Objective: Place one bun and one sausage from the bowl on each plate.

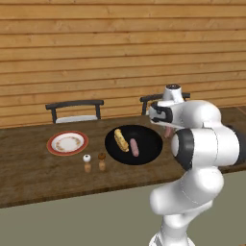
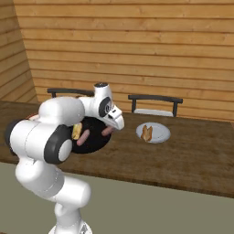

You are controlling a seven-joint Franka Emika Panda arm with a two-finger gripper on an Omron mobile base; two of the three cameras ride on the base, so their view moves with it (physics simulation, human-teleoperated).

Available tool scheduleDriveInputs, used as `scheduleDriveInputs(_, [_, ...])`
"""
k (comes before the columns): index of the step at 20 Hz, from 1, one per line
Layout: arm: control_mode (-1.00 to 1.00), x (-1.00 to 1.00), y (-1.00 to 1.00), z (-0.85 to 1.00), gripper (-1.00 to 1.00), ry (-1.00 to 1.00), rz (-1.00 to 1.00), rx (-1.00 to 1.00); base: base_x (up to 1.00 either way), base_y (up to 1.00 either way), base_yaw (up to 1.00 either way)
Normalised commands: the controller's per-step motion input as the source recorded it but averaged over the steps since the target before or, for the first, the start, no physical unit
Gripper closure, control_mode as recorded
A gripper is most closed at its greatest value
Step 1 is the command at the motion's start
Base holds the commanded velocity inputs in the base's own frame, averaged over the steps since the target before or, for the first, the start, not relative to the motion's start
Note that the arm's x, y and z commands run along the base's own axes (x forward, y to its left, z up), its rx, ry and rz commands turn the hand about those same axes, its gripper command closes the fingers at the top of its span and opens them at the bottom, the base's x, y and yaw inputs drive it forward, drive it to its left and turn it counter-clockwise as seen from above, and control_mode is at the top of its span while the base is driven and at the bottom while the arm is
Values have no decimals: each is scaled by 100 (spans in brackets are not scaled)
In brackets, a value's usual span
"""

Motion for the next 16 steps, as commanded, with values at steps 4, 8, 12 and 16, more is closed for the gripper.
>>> scheduleDriveInputs(4, [-100,46,-79,4,100,0,12,1,0,0,0])
scheduleDriveInputs(8, [-100,46,-60,0,100,2,21,0,0,0,0])
scheduleDriveInputs(12, [-100,53,-50,-12,100,1,22,2,0,0,0])
scheduleDriveInputs(16, [-100,60,-26,-30,100,8,23,1,0,0,0])
